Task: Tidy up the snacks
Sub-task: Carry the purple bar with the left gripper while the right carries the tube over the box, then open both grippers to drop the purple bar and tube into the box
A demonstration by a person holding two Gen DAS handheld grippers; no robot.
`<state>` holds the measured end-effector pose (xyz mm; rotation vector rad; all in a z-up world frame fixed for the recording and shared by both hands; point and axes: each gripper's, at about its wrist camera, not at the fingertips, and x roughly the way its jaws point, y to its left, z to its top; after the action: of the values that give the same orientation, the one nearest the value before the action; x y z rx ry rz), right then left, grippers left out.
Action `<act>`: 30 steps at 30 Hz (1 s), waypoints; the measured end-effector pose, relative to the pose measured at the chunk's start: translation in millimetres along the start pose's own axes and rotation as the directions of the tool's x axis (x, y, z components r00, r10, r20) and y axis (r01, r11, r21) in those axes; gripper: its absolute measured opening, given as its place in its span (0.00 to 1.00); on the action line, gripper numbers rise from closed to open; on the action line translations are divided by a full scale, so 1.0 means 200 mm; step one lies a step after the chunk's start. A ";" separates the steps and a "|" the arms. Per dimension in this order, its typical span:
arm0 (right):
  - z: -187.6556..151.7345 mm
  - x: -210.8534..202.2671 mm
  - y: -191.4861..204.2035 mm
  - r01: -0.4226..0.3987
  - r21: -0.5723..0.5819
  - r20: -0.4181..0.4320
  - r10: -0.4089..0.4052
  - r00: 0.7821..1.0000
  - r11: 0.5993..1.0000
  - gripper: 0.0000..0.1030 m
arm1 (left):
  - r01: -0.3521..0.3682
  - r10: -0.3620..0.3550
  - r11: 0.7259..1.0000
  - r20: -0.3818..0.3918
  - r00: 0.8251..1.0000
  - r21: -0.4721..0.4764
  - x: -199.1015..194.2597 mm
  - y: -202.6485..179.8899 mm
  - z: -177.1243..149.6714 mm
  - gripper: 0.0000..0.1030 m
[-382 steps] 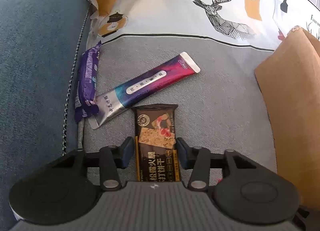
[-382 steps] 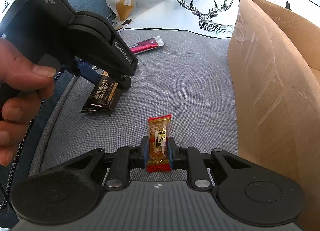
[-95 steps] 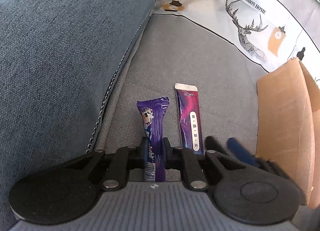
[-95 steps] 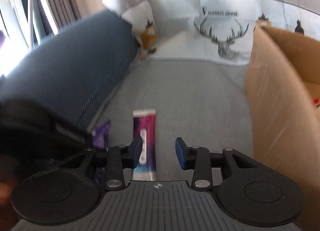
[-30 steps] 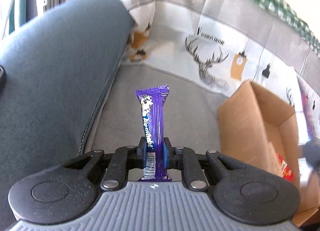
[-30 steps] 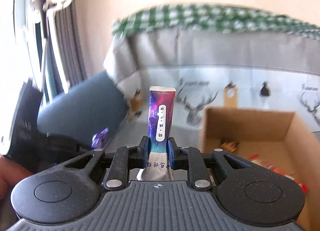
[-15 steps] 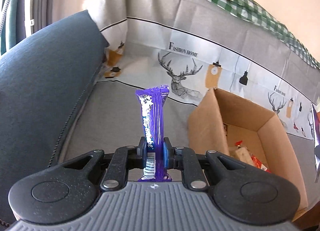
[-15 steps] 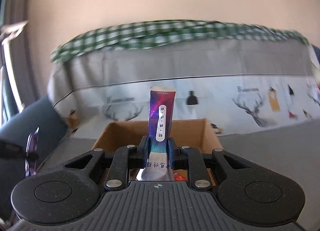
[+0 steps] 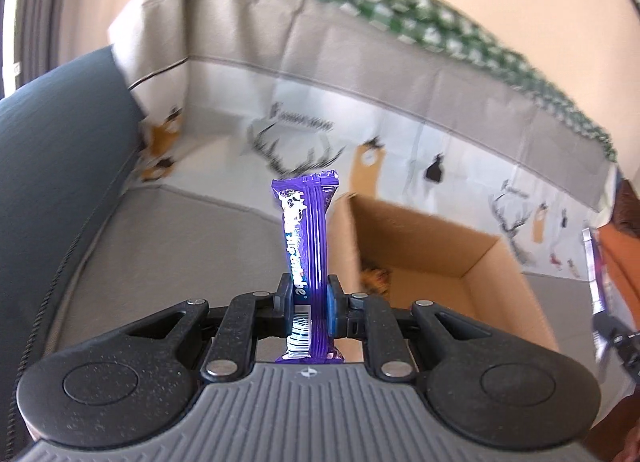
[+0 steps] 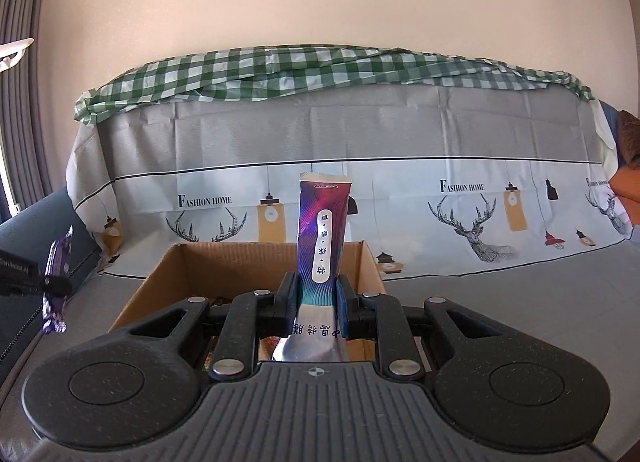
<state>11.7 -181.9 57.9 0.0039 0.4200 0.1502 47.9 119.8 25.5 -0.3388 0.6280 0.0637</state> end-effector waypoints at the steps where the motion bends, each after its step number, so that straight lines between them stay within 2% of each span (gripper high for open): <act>1: 0.00 0.00 0.00 0.003 0.001 0.000 -0.003 1.000 1.000 0.20 | 0.017 -0.017 1.000 0.020 1.000 0.005 0.00 -0.03 0.00 0.16; 4: 0.00 0.01 0.00 0.007 0.007 -0.002 -0.007 1.000 1.000 0.20 | 0.069 -0.072 0.997 0.074 0.995 0.032 -0.02 -0.13 0.01 0.16; 10: 0.00 0.04 0.03 -0.001 -0.002 -0.007 0.001 1.000 1.000 0.20 | 0.168 -0.188 0.976 0.147 0.971 0.137 -0.03 -0.34 -0.01 0.16; 16: 0.00 0.07 0.05 -0.012 -0.015 -0.016 0.011 1.000 1.000 0.20 | 0.225 -0.259 0.952 0.150 0.954 0.207 0.01 -0.51 -0.04 0.16; 23: -0.01 0.12 0.06 -0.019 -0.025 -0.027 0.018 0.999 1.000 0.20 | 0.256 -0.287 0.946 0.145 0.947 0.198 0.06 -0.54 -0.05 0.16; 26: -0.01 0.13 0.06 -0.020 -0.029 -0.036 0.018 0.999 0.999 0.21 | 0.296 -0.321 0.937 0.121 0.939 0.187 0.08 -0.53 -0.04 0.17; 27: -0.01 0.14 0.06 -0.019 -0.029 -0.044 0.018 0.999 0.999 0.25 | 0.310 -0.333 0.933 0.105 0.937 0.184 0.08 -0.53 -0.05 0.19; 28: -0.02 0.15 0.07 -0.020 -0.030 -0.056 0.018 0.998 0.999 0.27 | 0.319 -0.339 0.930 0.093 0.936 0.181 0.09 -0.53 -0.05 0.28; 30: -0.03 0.19 0.07 0.008 -0.043 -0.083 -0.011 0.997 0.999 0.57 | 0.322 -0.343 0.929 0.094 0.935 0.182 0.09 -0.53 -0.05 0.42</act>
<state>40.8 -161.9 38.3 -0.0464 0.4995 0.1504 72.8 16.4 38.5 -0.2755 0.4411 -0.2910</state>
